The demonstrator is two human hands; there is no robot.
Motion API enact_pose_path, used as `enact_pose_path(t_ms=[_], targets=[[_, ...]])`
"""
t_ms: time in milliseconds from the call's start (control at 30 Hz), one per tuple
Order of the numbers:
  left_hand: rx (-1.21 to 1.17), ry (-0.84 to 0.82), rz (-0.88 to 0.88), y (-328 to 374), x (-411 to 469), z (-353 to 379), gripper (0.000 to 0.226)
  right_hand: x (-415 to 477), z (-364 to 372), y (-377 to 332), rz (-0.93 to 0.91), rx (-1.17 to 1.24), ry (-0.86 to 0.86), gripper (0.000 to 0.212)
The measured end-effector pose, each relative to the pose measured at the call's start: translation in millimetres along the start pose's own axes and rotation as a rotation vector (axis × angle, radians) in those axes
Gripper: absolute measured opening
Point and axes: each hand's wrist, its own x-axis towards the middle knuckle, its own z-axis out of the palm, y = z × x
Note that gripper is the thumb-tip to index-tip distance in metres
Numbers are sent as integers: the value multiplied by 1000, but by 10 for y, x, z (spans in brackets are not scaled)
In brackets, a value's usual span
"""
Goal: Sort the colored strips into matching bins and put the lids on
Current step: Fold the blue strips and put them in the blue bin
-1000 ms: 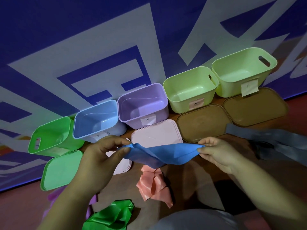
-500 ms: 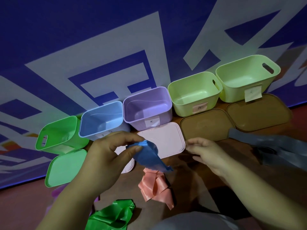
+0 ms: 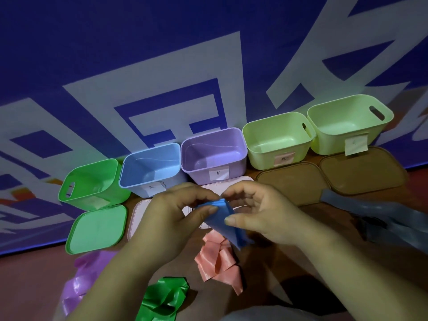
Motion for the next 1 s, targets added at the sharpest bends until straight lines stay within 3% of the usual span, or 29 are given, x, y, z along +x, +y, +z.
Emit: enact_pose_path(t_ms=[267, 600, 800, 1000], targets=[[-221, 114, -66, 118, 49, -47, 28, -28, 43, -204, -68, 12, 79, 36], [-530, 169, -35, 142, 164, -264, 17, 63, 202, -600, -212, 51, 169, 28], [-737, 221, -51, 87, 151, -413, 13, 131, 375, -792, -249, 59, 233, 37], [-771, 261, -55, -46, 132, -540, 16, 217, 567, -962, -265, 32, 291, 35]])
